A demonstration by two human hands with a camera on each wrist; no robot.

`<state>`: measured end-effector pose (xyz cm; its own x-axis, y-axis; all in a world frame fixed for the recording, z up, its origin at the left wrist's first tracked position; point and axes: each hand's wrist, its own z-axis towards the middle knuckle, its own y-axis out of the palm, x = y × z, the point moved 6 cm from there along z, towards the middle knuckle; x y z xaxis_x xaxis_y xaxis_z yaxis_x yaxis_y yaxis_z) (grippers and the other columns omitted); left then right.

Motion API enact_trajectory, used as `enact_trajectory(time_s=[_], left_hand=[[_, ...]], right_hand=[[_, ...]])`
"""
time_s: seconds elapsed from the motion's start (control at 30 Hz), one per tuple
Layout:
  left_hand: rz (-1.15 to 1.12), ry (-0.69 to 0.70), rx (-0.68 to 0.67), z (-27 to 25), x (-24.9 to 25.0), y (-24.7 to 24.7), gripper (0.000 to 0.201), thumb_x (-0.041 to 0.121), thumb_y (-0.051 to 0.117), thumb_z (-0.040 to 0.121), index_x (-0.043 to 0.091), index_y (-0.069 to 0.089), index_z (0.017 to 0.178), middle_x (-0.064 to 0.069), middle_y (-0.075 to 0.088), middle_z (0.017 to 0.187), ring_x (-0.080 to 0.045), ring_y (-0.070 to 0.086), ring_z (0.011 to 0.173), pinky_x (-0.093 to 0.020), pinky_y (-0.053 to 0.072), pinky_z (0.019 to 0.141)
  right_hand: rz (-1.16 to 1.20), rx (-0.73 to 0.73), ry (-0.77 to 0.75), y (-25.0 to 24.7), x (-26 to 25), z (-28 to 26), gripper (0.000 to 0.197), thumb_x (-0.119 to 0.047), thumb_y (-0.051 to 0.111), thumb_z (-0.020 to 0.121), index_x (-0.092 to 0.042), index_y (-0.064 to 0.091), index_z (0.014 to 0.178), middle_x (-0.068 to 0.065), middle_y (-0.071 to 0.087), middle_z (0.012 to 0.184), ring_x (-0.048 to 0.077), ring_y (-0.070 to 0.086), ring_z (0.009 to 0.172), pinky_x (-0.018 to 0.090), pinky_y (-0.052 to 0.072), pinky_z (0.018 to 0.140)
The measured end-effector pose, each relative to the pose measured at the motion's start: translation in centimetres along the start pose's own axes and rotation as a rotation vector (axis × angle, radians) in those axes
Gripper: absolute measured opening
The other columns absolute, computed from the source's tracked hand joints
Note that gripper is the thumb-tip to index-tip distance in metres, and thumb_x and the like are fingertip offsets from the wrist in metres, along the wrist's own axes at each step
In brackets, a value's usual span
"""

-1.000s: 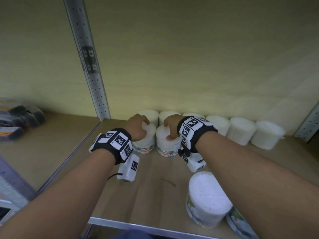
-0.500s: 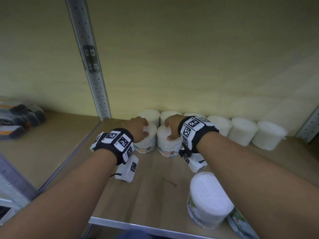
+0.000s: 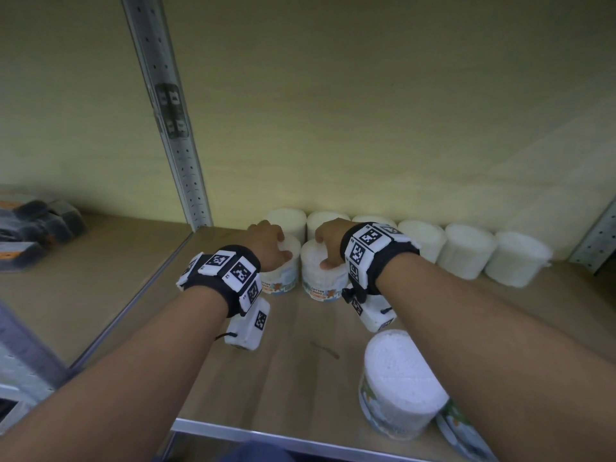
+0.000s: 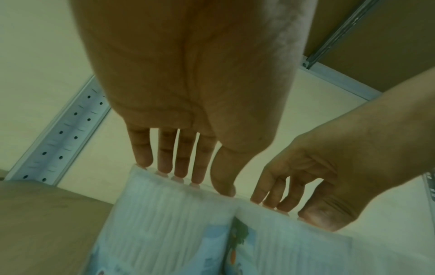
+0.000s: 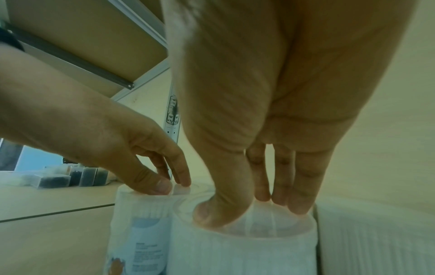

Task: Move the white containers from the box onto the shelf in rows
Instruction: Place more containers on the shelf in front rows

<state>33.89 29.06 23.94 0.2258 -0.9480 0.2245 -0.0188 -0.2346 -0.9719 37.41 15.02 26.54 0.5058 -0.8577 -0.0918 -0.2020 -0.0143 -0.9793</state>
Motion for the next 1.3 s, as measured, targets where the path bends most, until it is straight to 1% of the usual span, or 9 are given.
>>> enact_trajectory(time_s=[0.63, 0.9, 0.93, 0.97, 1.03, 1.1, 1.17, 1.23, 1.3], left_hand=[[0.022, 0.014, 0.012, -0.4, -0.3, -0.1, 0.053, 0.046, 0.058, 0.088, 0.022, 0.048, 0.134, -0.007, 0.041, 0.14, -0.026, 0.043, 0.128, -0.038, 0.04, 0.104], [0.078, 0.032, 0.007, -3.7, -1.2, -0.9, 0.053, 0.048, 0.06, 0.085, 0.021, 0.051, 0.13, -0.004, 0.052, 0.132, -0.024, 0.055, 0.115, -0.033, 0.045, 0.095], [0.087, 0.038, 0.026, -4.2, -1.3, -1.1, 0.052, 0.048, 0.06, 0.085, 0.021, 0.052, 0.128, -0.002, 0.055, 0.13, -0.023, 0.055, 0.114, -0.031, 0.044, 0.094], [0.098, 0.031, 0.039, -5.0, -1.5, -1.2, 0.05, 0.047, 0.06, 0.085, 0.021, 0.053, 0.128, -0.001, 0.057, 0.129, -0.022, 0.056, 0.114, -0.029, 0.043, 0.093], [0.093, 0.009, 0.039, -6.3, -1.9, -1.2, 0.05, 0.045, 0.06, 0.087, 0.019, 0.053, 0.129, -0.002, 0.057, 0.129, -0.022, 0.054, 0.115, -0.028, 0.041, 0.092], [0.048, -0.011, 0.012, -7.4, -2.3, -0.9, 0.051, 0.042, 0.061, 0.087, 0.016, 0.052, 0.13, -0.006, 0.055, 0.131, -0.023, 0.053, 0.116, -0.03, 0.043, 0.093], [0.014, -0.024, -0.001, -8.7, -2.6, -0.7, 0.051, 0.04, 0.061, 0.087, 0.016, 0.051, 0.131, -0.006, 0.053, 0.134, -0.024, 0.052, 0.118, -0.032, 0.043, 0.096], [0.005, -0.032, -0.007, -9.8, -2.9, -0.6, 0.051, 0.04, 0.061, 0.088, 0.016, 0.05, 0.132, -0.005, 0.051, 0.137, -0.024, 0.051, 0.121, -0.033, 0.043, 0.099], [0.005, -0.029, -0.004, -11.3, -2.9, -0.5, 0.051, 0.04, 0.061, 0.088, 0.017, 0.05, 0.132, -0.005, 0.05, 0.138, -0.024, 0.049, 0.124, -0.034, 0.042, 0.101]], right_hand=[[-0.048, -0.037, -0.022, -0.2, -0.9, -0.6, 0.058, -0.026, 0.073, 0.082, -0.011, 0.052, 0.135, 0.011, 0.053, 0.137, 0.029, 0.052, 0.127, 0.036, 0.043, 0.102], [-0.105, -0.129, 0.074, 0.1, -3.3, -2.9, 0.06, -0.028, 0.075, 0.079, -0.013, 0.053, 0.133, 0.01, 0.054, 0.135, 0.029, 0.053, 0.124, 0.037, 0.045, 0.099], [-0.123, -0.138, 0.051, 0.4, -3.7, -2.2, 0.071, -0.033, 0.082, 0.071, -0.021, 0.051, 0.134, 0.008, 0.054, 0.135, 0.03, 0.055, 0.121, 0.04, 0.048, 0.097], [-0.134, -0.152, 0.055, 3.4, -1.9, 2.5, 0.089, -0.044, 0.09, 0.054, -0.035, 0.047, 0.131, 0.002, 0.052, 0.135, 0.032, 0.057, 0.116, 0.047, 0.051, 0.091], [-0.208, -0.234, 0.051, 5.0, -3.2, 3.5, 0.112, -0.065, 0.087, 0.007, -0.057, 0.041, 0.109, -0.007, 0.052, 0.13, 0.032, 0.061, 0.1, 0.06, 0.052, 0.072], [-0.219, -0.243, 0.026, 5.2, -4.4, 1.9, 0.111, -0.07, 0.079, -0.006, -0.059, 0.04, 0.098, -0.01, 0.055, 0.119, 0.028, 0.061, 0.088, 0.06, 0.051, 0.067], [-0.256, -0.233, -0.031, 5.5, -4.9, 0.2, 0.113, -0.07, 0.082, 0.007, -0.056, 0.04, 0.111, -0.009, 0.055, 0.123, 0.024, 0.059, 0.089, 0.047, 0.051, 0.076], [-0.232, -0.204, -0.075, 5.5, -5.2, -1.5, 0.104, -0.061, 0.085, 0.041, -0.034, 0.04, 0.13, -0.002, 0.054, 0.132, 0.021, 0.057, 0.098, 0.031, 0.046, 0.077], [-0.213, -0.219, -0.092, 3.1, -6.9, -7.1, 0.077, -0.044, 0.077, 0.072, -0.013, 0.044, 0.135, 0.007, 0.055, 0.133, 0.024, 0.058, 0.108, 0.034, 0.049, 0.085]])
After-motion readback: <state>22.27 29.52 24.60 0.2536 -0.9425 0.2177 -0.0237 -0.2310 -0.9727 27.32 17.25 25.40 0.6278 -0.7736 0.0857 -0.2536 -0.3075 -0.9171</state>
